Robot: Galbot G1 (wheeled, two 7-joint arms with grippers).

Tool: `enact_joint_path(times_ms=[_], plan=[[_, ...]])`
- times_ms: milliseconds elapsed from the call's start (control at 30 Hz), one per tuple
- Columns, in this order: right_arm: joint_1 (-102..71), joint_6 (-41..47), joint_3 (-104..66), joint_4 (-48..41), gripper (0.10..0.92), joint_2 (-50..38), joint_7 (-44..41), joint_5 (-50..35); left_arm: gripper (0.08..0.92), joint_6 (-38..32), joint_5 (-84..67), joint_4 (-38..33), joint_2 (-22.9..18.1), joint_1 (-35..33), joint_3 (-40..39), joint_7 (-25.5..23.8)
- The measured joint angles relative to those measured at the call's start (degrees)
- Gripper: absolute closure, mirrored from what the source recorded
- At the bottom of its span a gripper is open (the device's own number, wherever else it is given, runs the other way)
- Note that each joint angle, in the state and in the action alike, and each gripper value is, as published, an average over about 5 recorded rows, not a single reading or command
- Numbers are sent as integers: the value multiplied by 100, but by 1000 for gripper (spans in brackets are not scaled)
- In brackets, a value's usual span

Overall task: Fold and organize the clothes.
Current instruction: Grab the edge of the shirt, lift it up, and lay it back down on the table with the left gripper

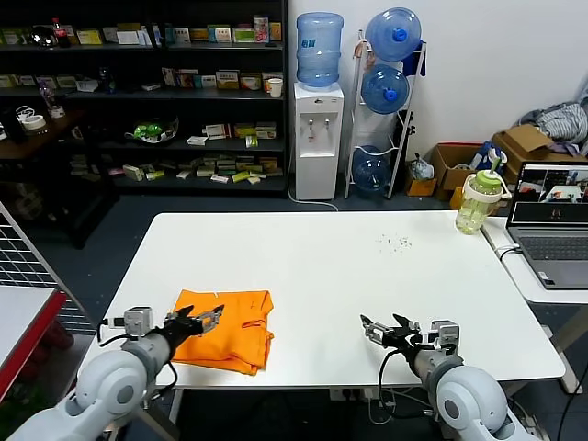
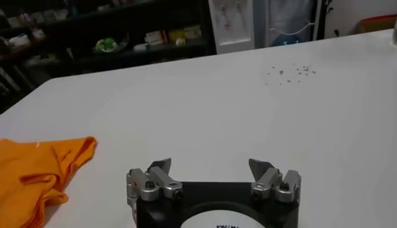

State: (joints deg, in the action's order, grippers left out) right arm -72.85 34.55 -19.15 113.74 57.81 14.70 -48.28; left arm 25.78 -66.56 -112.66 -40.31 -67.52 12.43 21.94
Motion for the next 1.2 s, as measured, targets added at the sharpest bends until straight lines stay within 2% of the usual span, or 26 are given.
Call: enact_joint_path(times_ms=[167, 400, 633, 900, 1033, 1200], plan=[[-21, -17, -30, 2, 203, -4, -42, 1, 178, -94, 139, 602, 440, -35, 76, -804], [-98, -27, -109, 26, 203, -43, -72, 0, 177, -222, 410, 1325, 626, 89, 43, -1649], [-109, -26, -113, 17, 203, -21, -76, 7, 177, -283, 581, 1732, 646, 175, 3, -2115], [-83, -8, -81, 20, 203, -4, -57, 9, 189, -310, 667, 1909, 580, 224, -48, -2309], [-119, -6, -105, 42, 203, -27, -55, 7, 276, -319, 696, 1976, 522, 269, -83, -2358], [-145, -6, -131, 57, 203, -47, -55, 2, 423, -320, 713, 2022, 457, 291, -116, -2387]])
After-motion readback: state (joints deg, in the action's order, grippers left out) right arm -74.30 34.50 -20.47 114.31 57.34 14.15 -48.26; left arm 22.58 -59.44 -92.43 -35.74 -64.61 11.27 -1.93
